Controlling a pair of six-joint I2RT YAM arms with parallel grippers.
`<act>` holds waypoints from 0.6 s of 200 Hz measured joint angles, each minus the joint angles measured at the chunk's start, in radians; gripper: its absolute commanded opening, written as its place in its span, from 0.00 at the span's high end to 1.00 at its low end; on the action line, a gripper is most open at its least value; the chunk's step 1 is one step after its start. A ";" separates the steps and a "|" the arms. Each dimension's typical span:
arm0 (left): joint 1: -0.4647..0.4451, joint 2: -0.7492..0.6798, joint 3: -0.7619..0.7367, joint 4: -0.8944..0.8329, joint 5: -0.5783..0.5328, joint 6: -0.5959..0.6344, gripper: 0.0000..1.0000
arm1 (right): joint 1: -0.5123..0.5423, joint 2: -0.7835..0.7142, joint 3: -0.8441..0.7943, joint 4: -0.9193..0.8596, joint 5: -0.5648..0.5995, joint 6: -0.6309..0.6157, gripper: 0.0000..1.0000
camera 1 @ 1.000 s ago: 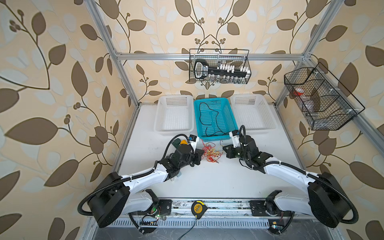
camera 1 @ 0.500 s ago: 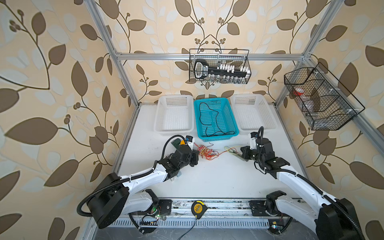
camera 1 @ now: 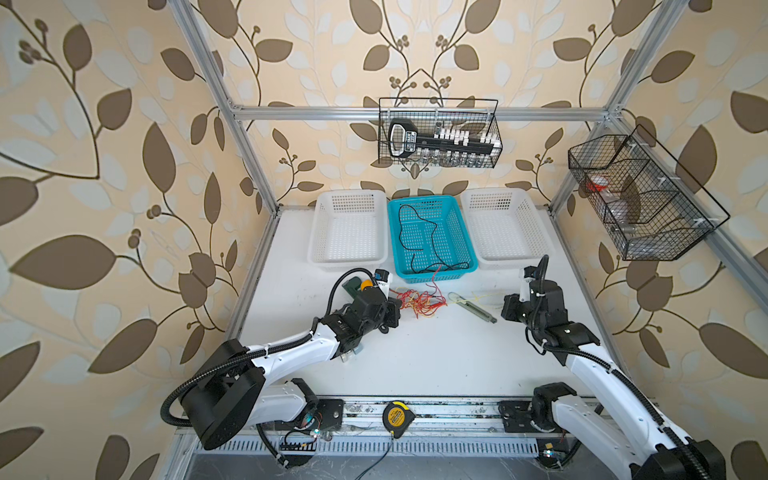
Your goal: Untangle the cables
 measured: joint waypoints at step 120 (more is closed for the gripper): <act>0.069 0.008 0.015 0.027 0.143 0.008 1.00 | -0.158 -0.019 0.017 -0.041 -0.081 0.023 1.00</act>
